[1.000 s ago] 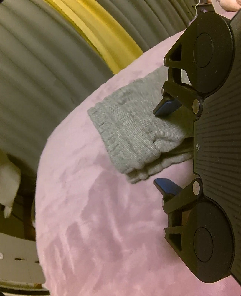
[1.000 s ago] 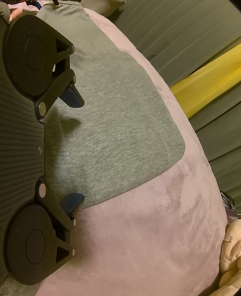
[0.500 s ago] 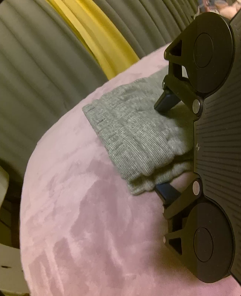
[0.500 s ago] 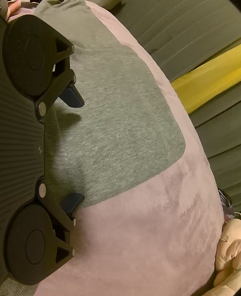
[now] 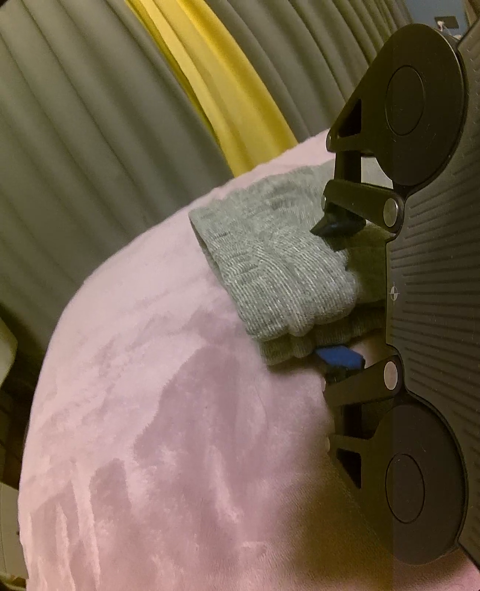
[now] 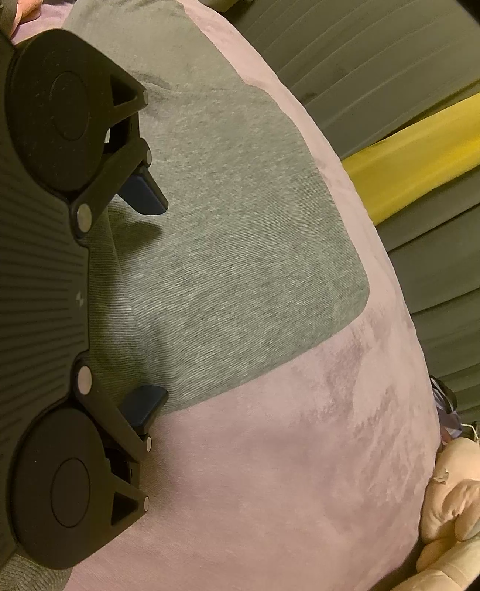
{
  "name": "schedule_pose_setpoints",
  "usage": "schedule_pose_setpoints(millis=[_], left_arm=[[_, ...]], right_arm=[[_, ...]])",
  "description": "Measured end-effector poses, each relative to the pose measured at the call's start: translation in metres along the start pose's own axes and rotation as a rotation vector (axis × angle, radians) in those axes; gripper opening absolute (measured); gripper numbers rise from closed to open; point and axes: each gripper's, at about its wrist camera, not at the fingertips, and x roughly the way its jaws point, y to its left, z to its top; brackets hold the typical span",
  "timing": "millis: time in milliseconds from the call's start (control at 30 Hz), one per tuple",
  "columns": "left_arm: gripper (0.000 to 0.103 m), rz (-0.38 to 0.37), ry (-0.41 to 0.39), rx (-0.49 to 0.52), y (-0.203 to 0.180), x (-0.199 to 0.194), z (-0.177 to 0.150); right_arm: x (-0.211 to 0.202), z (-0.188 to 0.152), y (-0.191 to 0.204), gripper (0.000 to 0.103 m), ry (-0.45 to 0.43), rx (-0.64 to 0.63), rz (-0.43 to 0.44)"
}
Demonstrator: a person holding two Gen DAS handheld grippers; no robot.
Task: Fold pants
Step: 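Grasp the leg cuffs with the left tool and lift them, then fold the cuffs toward the waistband with the left tool, release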
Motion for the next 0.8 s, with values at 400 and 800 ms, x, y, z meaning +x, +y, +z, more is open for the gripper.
schedule_pose_setpoints(millis=[400, 800], left_arm=[[0.063, 0.035, 0.014, -0.013, -0.011, 0.016, 0.003], [0.040, -0.072, -0.171, 0.540, -0.134, -0.059, -0.024]], right_arm=[[0.001, 0.000, 0.001, 0.099, -0.002, 0.001, -0.004], [-0.003, -0.001, -0.004, 0.099, -0.013, 0.033, 0.022]])
